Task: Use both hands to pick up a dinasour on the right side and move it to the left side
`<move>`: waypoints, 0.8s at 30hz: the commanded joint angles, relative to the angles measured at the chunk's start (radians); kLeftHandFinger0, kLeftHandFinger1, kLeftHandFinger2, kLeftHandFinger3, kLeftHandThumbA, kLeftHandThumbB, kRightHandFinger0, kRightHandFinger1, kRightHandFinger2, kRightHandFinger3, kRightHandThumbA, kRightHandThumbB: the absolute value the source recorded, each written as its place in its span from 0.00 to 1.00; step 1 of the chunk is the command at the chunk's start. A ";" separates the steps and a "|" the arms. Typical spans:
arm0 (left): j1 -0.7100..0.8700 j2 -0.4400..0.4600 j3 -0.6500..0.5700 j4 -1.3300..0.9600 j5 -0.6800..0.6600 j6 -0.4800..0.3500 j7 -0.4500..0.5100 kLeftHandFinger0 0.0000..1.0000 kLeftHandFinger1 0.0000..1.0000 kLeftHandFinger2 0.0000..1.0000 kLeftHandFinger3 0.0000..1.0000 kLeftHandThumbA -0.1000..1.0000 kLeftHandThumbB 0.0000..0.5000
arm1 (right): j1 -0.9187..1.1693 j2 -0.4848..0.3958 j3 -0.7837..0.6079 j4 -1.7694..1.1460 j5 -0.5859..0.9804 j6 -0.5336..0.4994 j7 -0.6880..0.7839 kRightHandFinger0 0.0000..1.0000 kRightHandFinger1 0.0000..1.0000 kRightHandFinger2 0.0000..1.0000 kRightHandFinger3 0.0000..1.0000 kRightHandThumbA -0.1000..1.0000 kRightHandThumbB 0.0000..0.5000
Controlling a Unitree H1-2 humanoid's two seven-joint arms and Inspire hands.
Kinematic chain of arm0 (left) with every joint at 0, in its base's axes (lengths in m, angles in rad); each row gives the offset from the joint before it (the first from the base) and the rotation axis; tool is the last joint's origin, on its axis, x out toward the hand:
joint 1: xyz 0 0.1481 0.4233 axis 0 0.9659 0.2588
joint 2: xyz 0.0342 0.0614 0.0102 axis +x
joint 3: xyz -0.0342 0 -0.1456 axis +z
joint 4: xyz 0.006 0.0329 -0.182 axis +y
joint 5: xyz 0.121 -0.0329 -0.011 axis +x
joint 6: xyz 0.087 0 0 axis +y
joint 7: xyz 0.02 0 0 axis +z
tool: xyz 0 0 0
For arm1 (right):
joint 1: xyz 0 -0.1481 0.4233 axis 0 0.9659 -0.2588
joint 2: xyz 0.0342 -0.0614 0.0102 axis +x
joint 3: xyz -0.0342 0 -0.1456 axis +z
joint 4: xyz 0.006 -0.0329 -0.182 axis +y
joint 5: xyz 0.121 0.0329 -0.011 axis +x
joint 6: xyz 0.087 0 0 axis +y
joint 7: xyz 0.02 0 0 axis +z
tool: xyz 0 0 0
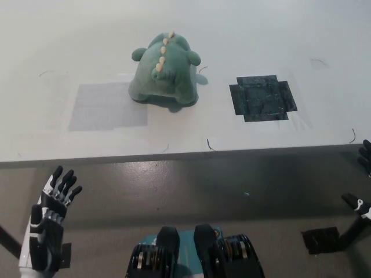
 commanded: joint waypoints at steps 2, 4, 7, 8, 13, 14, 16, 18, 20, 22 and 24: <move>-0.022 -0.001 0.003 -0.016 -0.030 -0.011 0.010 1.00 1.00 1.00 1.00 1.00 0.85 | -0.016 -0.009 -0.005 -0.024 0.001 -0.044 -0.015 1.00 1.00 1.00 1.00 1.00 0.49; -0.024 -0.004 0.003 -0.013 -0.023 -0.016 0.014 1.00 1.00 1.00 1.00 1.00 0.88 | -0.017 -0.009 -0.008 -0.023 -0.002 -0.045 -0.019 1.00 1.00 1.00 1.00 1.00 0.48; -0.022 -0.006 0.003 -0.013 -0.022 -0.011 0.015 1.00 1.00 1.00 1.00 1.00 0.89 | -0.019 -0.013 -0.010 -0.021 -0.002 -0.052 -0.017 1.00 1.00 1.00 1.00 1.00 0.50; -0.022 -0.006 0.003 -0.011 -0.024 -0.013 0.014 1.00 1.00 1.00 1.00 1.00 0.89 | -0.019 -0.013 -0.011 -0.021 0.002 -0.051 -0.016 1.00 1.00 1.00 1.00 1.00 0.51; -0.020 -0.004 0.004 -0.025 -0.047 0.010 0.010 1.00 1.00 1.00 1.00 1.00 0.90 | -0.016 -0.005 -0.010 -0.021 -0.006 -0.057 -0.022 1.00 1.00 1.00 1.00 1.00 0.52; -0.020 -0.003 0.004 -0.024 -0.048 0.011 0.010 1.00 1.00 1.00 1.00 1.00 0.90 | -0.016 -0.004 -0.010 -0.021 -0.003 -0.057 -0.021 1.00 1.00 1.00 1.00 1.00 0.51; -0.018 -0.003 0.003 -0.019 -0.049 0.007 0.008 1.00 1.00 1.00 1.00 1.00 0.90 | -0.012 -0.008 -0.008 -0.023 -0.001 -0.057 -0.015 1.00 1.00 1.00 1.00 1.00 0.50; -0.018 -0.003 0.003 -0.020 -0.051 0.010 0.008 1.00 1.00 1.00 1.00 1.00 0.90 | -0.011 -0.006 -0.007 -0.028 0.000 -0.055 -0.016 1.00 1.00 1.00 1.00 1.00 0.49; -0.017 -0.003 0.002 -0.021 -0.054 0.009 0.007 1.00 1.00 1.00 1.00 1.00 0.88 | -0.011 -0.006 -0.007 -0.030 0.003 -0.054 -0.015 1.00 1.00 1.00 1.00 1.00 0.49; -0.018 -0.002 0.001 -0.018 -0.055 0.006 0.005 1.00 1.00 1.00 1.00 1.00 0.88 | -0.011 -0.005 -0.007 -0.030 0.004 -0.056 -0.015 1.00 1.00 1.00 1.00 1.00 0.48; -0.016 -0.004 0.000 -0.023 -0.050 0.012 0.008 1.00 1.00 1.00 1.00 1.00 0.86 | -0.011 -0.007 -0.007 -0.027 0.001 -0.057 -0.015 1.00 1.00 1.00 1.00 1.00 0.52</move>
